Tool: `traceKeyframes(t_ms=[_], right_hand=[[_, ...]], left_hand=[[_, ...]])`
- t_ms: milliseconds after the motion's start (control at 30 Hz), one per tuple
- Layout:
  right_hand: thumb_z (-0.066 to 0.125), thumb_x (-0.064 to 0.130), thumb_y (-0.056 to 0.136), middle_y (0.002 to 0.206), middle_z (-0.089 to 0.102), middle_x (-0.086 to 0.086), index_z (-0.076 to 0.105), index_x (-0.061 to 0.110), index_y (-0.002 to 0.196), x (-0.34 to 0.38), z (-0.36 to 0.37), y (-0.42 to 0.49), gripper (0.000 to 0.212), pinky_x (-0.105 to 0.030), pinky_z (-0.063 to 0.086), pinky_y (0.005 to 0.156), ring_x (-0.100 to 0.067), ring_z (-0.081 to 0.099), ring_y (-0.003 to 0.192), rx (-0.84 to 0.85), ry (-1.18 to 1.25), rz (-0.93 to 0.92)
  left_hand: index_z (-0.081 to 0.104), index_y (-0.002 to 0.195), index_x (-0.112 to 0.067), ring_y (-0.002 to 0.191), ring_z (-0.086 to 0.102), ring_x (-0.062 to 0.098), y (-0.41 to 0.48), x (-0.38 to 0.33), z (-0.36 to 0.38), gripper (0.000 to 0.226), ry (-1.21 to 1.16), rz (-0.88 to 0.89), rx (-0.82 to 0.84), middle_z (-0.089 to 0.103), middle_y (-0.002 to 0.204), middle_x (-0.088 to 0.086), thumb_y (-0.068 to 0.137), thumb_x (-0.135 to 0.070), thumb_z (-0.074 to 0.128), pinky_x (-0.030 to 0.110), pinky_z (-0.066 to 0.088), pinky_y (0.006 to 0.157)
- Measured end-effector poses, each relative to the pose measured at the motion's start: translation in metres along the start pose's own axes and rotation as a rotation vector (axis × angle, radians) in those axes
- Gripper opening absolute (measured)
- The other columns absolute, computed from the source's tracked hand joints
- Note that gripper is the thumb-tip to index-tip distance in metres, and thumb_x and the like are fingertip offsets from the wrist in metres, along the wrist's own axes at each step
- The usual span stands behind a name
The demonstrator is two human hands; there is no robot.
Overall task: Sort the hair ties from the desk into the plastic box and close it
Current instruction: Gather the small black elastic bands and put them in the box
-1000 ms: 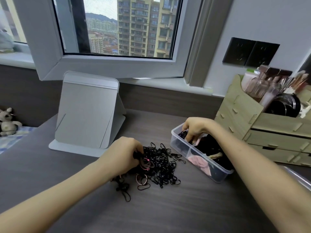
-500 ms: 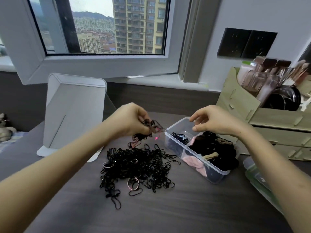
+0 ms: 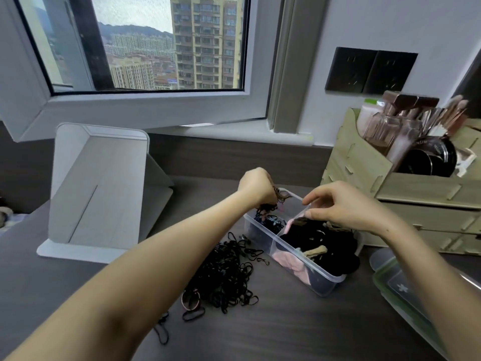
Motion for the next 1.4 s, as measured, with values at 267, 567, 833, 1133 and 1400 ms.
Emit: traceKeyframes(t_ms=[267,567,833,1133,1400], right_hand=[[0.072,0.025,0.077,0.090,0.069,-0.001,0.070,0.023,0.099,0.002,0.000,0.000,0.022,-0.033,0.053,0.083,-0.014,0.065,0.086,-0.005,-0.032,-0.002],[0.067,0.026,0.081,0.085,0.069,0.008,0.071,0.023,0.097,0.035,-0.008,-0.019,0.017,-0.016,0.046,0.066,-0.003,0.062,0.078,-0.159,-0.044,-0.081],[0.069,0.057,0.068,0.121,0.053,0.000,0.036,0.026,0.138,0.072,0.103,-0.060,0.083,-0.029,0.041,0.094,-0.017,0.051,0.113,0.239,-0.196,-0.122],[0.072,0.059,0.062,0.140,0.033,-0.011,0.016,0.026,0.146,0.078,0.159,-0.030,0.106,-0.040,0.038,0.101,-0.030,0.038,0.129,0.225,-0.185,-0.062],[0.068,0.025,0.078,0.114,0.056,-0.003,0.062,0.019,0.113,0.096,0.161,-0.026,0.036,-0.026,0.038,0.084,-0.022,0.053,0.107,0.079,-0.038,-0.139]], left_hand=[[0.060,0.068,-0.005,0.076,0.064,0.026,-0.002,-0.021,0.028,0.018,0.388,0.040,0.270,0.064,0.071,0.008,0.079,-0.016,0.068,0.030,0.053,0.069],[0.062,0.116,-0.008,0.100,0.060,0.028,-0.032,-0.015,-0.001,0.028,-0.124,0.054,0.273,0.060,0.122,0.016,0.092,-0.013,0.049,0.038,0.056,0.082],[0.039,0.137,-0.028,0.123,0.049,0.025,-0.113,0.094,-0.028,0.066,0.637,0.045,0.352,0.050,0.137,0.005,0.080,-0.054,0.057,0.031,0.041,0.098],[0.012,0.144,-0.037,0.123,0.041,0.029,-0.140,0.140,-0.014,0.106,0.603,0.015,0.349,0.040,0.135,0.005,0.060,-0.054,0.074,0.038,0.041,0.101],[0.049,0.128,-0.029,0.109,0.055,0.024,-0.138,0.141,-0.028,0.063,0.450,0.041,0.120,0.056,0.117,0.003,0.069,-0.026,0.072,0.034,0.048,0.088]])
Point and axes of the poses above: each hand's wrist, its own y-axis towards the middle knuckle, its own z-axis out of the palm, x = y × z, the point moved 7 cm from there along y, towards the middle knuckle
